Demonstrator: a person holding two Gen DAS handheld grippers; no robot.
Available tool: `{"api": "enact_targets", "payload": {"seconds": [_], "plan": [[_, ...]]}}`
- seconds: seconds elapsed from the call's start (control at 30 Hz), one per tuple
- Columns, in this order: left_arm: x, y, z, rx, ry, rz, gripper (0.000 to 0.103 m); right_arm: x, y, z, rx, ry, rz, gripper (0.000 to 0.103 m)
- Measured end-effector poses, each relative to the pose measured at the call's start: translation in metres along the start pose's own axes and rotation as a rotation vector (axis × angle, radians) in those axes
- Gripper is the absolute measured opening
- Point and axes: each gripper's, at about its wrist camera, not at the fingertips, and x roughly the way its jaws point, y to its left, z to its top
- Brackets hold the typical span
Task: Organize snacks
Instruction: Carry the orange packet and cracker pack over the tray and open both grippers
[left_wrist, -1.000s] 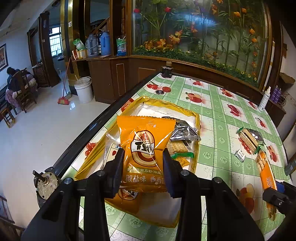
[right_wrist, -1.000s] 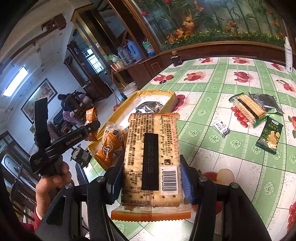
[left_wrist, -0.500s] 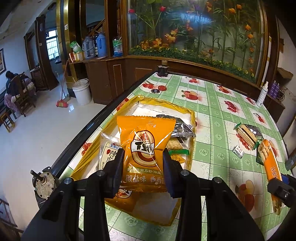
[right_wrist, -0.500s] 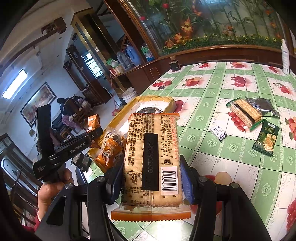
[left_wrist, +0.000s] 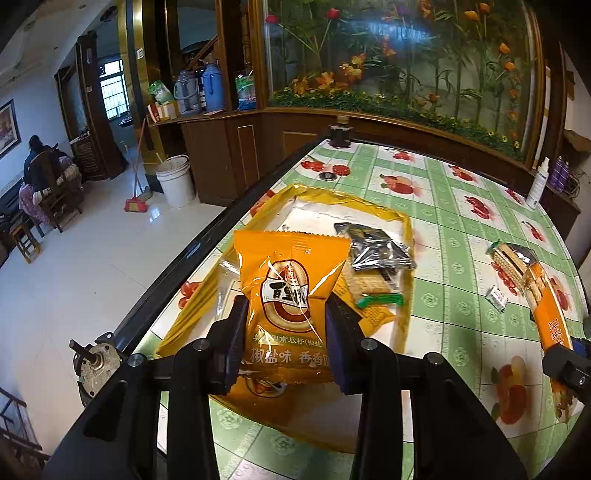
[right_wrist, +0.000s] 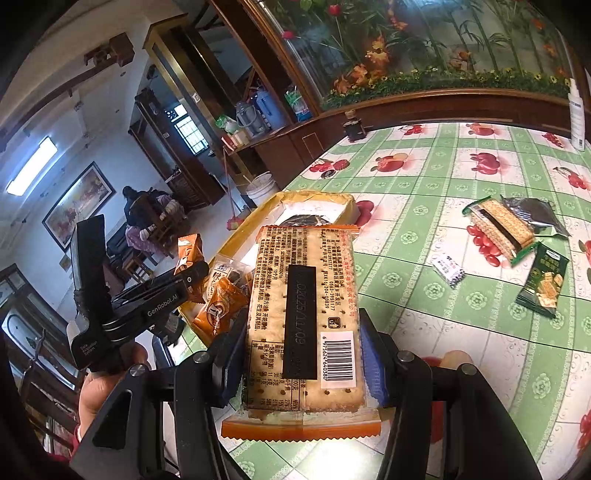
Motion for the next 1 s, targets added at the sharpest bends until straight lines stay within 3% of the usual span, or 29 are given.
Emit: {"api": "enact_targets", "payload": {"seconds": [0.43, 0.83, 0.9, 1.0], "plan": [[0.031, 0.035, 0.001, -0.053, 0.045, 0.053, 0.037, 0.077, 0.05, 0.022, -0.052, 0.059, 0.061, 0.054], [0.068, 0.053, 0.003, -0.094, 0.107, 0.041, 0.038, 0.146, 0.07, 0.029, -0.073, 0.123, -0.002, 0.054], [0.068, 0.049, 0.004, -0.088, 0.108, 0.04, 0.041, 0.152, 0.071, 0.031, -0.073, 0.125, -0.015, 0.054], [0.065, 0.045, 0.005, -0.079, 0.103, 0.041, 0.055, 0.158, 0.07, 0.032, -0.067, 0.143, -0.016, 0.057]]}}
